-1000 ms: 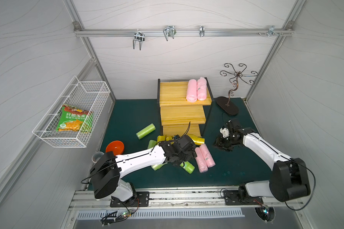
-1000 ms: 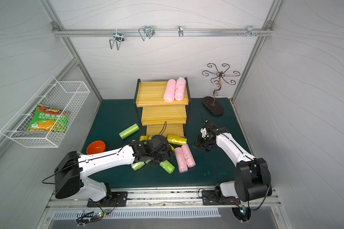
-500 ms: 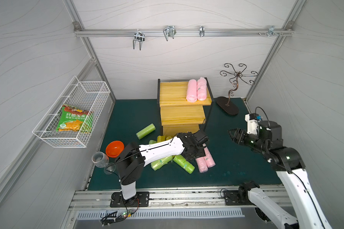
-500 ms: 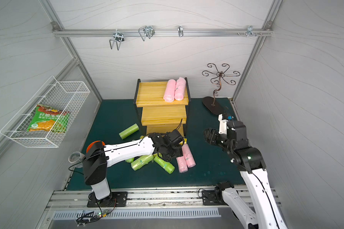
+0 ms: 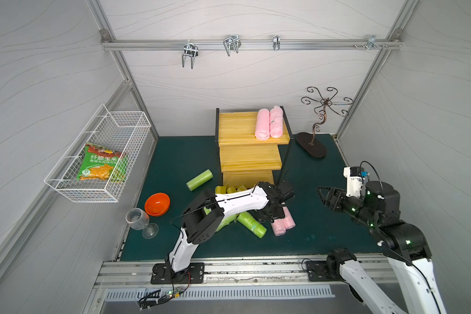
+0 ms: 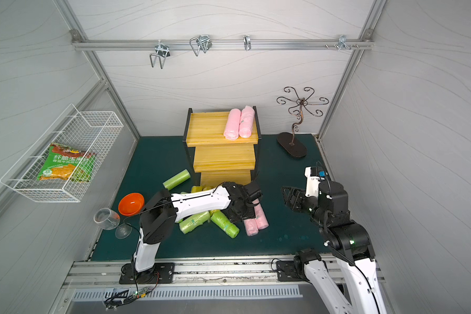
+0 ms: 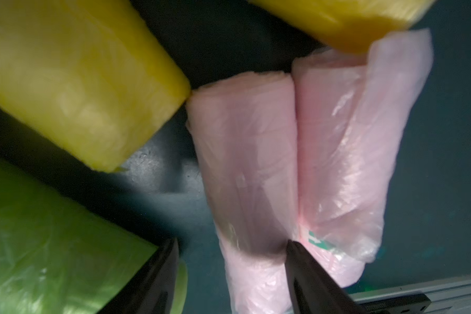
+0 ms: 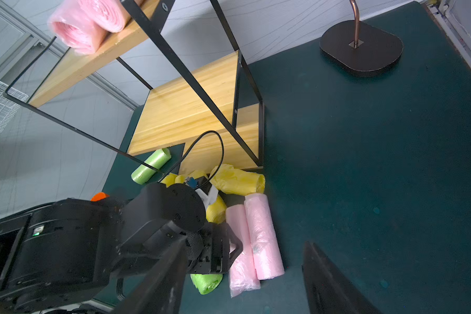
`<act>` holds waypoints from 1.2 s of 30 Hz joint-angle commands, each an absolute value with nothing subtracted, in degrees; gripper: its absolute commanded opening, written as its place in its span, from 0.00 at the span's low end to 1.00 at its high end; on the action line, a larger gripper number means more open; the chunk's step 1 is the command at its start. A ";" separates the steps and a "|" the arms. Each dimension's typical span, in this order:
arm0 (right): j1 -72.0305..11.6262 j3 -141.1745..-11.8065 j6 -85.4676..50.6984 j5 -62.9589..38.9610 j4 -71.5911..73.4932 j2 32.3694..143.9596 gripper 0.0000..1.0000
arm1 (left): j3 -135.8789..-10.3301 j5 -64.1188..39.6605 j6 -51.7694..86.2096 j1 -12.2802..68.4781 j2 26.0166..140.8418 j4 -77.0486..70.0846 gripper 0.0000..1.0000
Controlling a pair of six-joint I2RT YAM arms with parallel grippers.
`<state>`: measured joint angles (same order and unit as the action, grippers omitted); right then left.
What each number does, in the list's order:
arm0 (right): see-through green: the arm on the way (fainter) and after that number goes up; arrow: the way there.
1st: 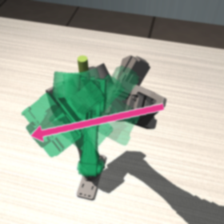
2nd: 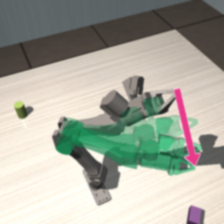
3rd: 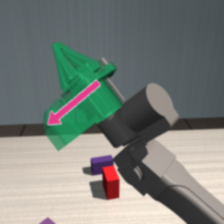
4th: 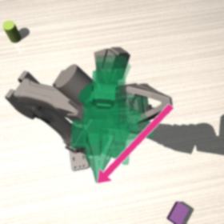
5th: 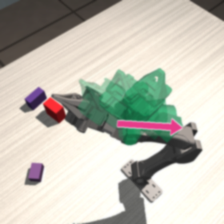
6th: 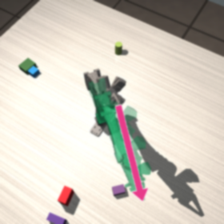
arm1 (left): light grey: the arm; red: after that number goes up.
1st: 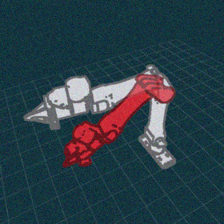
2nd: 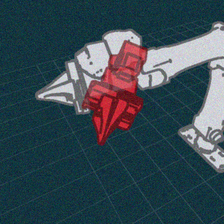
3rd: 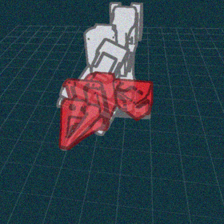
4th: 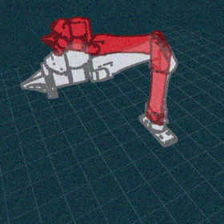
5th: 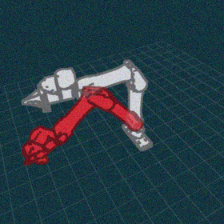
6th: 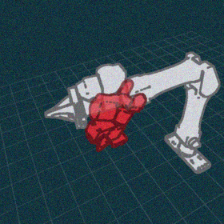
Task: Sort the rolls of trash bags by color and place them on the shelf
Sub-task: Pick up the roll of trash bags from the center of the board.
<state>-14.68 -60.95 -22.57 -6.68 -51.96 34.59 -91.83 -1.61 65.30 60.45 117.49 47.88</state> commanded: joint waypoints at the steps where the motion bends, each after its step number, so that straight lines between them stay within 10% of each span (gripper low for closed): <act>1: -15.12 -61.08 -21.50 -7.30 -53.11 33.54 0.71 | -93.31 -0.43 65.12 60.64 117.86 44.96 0.68; 19: -16.09 -59.42 -20.84 -6.68 -53.52 32.18 0.74 | -95.25 -0.78 66.35 60.47 121.89 46.04 0.66; 36: -16.61 -57.70 -20.72 -6.58 -52.60 31.82 0.75 | -92.29 -4.07 66.10 58.98 125.28 47.92 0.41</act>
<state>-16.12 -57.87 -21.17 -6.61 -52.62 32.42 -93.17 -3.20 66.32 59.46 121.91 46.30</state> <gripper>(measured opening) 0.747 0.449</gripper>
